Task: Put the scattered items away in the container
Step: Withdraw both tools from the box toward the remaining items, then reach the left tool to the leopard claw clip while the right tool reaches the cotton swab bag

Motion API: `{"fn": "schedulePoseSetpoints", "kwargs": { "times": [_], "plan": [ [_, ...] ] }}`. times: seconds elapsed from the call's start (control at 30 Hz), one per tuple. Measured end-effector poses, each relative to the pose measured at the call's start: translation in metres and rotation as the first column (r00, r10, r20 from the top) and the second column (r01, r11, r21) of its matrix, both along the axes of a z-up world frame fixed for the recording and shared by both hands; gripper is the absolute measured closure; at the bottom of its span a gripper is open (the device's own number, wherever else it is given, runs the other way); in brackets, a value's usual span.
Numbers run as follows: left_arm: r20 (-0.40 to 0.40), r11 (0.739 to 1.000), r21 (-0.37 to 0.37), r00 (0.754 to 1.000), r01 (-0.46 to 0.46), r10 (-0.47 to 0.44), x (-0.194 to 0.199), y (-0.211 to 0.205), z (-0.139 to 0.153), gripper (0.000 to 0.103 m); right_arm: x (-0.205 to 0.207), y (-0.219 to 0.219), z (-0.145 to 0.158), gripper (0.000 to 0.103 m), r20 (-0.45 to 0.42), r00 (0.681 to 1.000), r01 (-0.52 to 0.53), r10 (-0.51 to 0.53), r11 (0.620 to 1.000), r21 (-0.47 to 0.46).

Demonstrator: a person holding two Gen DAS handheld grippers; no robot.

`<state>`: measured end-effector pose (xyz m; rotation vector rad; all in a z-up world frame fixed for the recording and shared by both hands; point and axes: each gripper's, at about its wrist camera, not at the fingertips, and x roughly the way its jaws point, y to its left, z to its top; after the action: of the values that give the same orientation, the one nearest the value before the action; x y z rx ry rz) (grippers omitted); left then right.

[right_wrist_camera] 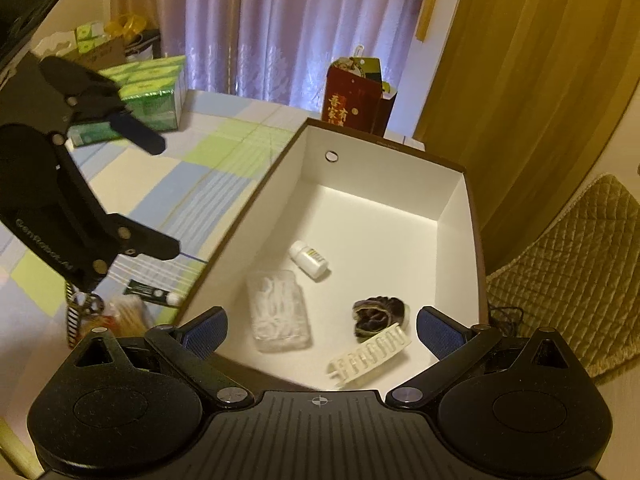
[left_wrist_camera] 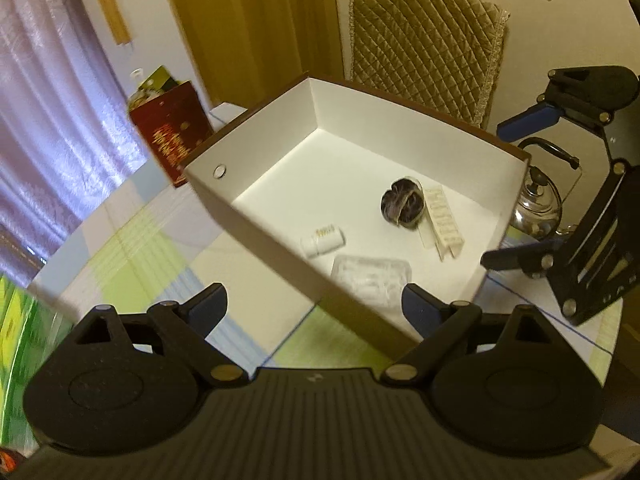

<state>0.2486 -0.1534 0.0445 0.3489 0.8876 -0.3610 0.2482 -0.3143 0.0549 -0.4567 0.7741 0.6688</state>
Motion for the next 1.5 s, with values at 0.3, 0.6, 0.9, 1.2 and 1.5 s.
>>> {"fn": "schedulePoseSetpoints", "kwargs": {
  "times": [0.3,0.6,0.9,1.2,1.5],
  "plan": [
    [-0.019,0.998,-0.019,0.998,-0.06,0.06,-0.059,0.05,0.003,0.01,-0.045,0.012,0.009,0.0,-0.001,0.999,0.032,-0.032,0.998,0.058],
    [-0.019,0.991,-0.001,0.991,-0.132,0.132,-0.111,0.09,-0.004,0.01,-0.08,0.031,-0.001,0.0,-0.044,0.999,0.027,-0.024,0.996,0.08],
    [-0.021,0.975,-0.008,0.975,-0.22,0.22,-0.147,0.125,-0.019,0.01,-0.102,0.048,-0.02,0.0,-0.098,0.995,0.02,-0.01,0.995,0.102],
    [-0.055,0.951,-0.04,0.951,-0.308,0.306,-0.169,0.144,-0.051,0.011,-0.108,0.059,-0.052,0.0,-0.206,0.975,0.112,-0.077,0.98,0.164],
    [-0.07,0.959,-0.038,0.958,-0.28,0.277,-0.161,0.134,-0.078,0.012,-0.101,0.068,-0.086,0.0,-0.263,0.956,0.175,-0.128,0.971,0.162]
  ]
}}
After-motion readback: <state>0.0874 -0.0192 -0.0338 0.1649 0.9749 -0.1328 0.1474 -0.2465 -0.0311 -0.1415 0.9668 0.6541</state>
